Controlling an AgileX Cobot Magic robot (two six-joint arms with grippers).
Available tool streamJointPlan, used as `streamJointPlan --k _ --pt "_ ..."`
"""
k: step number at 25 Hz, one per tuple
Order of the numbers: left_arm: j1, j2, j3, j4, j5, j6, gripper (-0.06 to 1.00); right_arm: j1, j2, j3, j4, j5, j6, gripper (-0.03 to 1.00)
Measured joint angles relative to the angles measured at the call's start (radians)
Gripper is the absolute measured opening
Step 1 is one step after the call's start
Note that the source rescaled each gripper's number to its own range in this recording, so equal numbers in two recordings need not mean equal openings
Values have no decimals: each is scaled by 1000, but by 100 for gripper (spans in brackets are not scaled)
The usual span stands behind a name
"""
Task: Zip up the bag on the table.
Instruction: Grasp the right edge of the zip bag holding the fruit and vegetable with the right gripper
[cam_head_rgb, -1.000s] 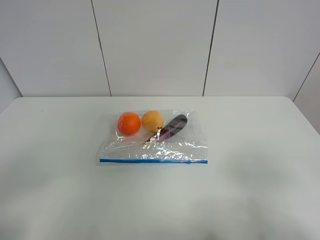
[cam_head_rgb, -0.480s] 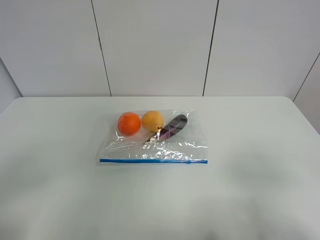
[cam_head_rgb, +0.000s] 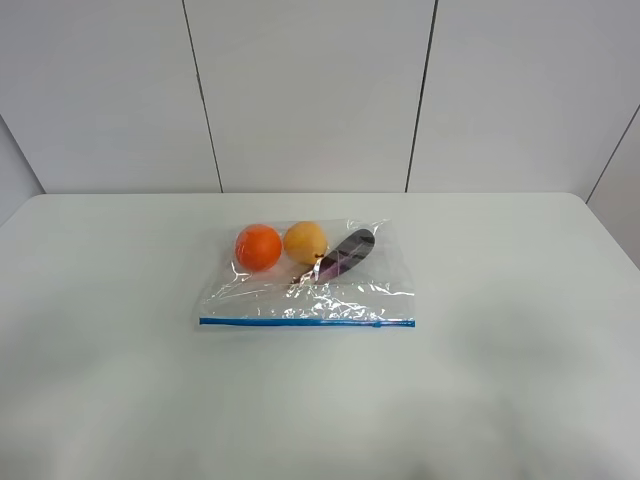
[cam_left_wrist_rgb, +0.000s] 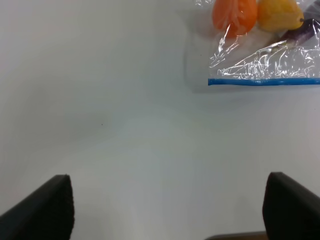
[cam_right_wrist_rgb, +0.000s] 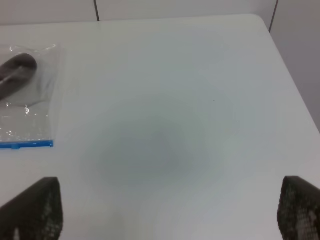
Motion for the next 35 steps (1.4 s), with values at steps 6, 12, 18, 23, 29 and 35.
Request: streamJointPlan --k 6,12,18,23,29,35 --pt "0 0 0 0 0 0 100 0 0 -22 14 -10 3 100" --pt "0 0 0 0 0 0 100 0 97 -115 54 -92 64 100" --pt "0 0 0 0 0 0 100 0 472 -165 133 -175 101 100" --pt "0 0 0 0 0 0 100 0 851 -183 370 -188 -35 100" --pt "0 0 0 0 0 0 100 0 1166 -183 752 -268 -356 98" --pt "0 0 0 0 0 0 100 0 1389 -183 930 -290 -585 97"
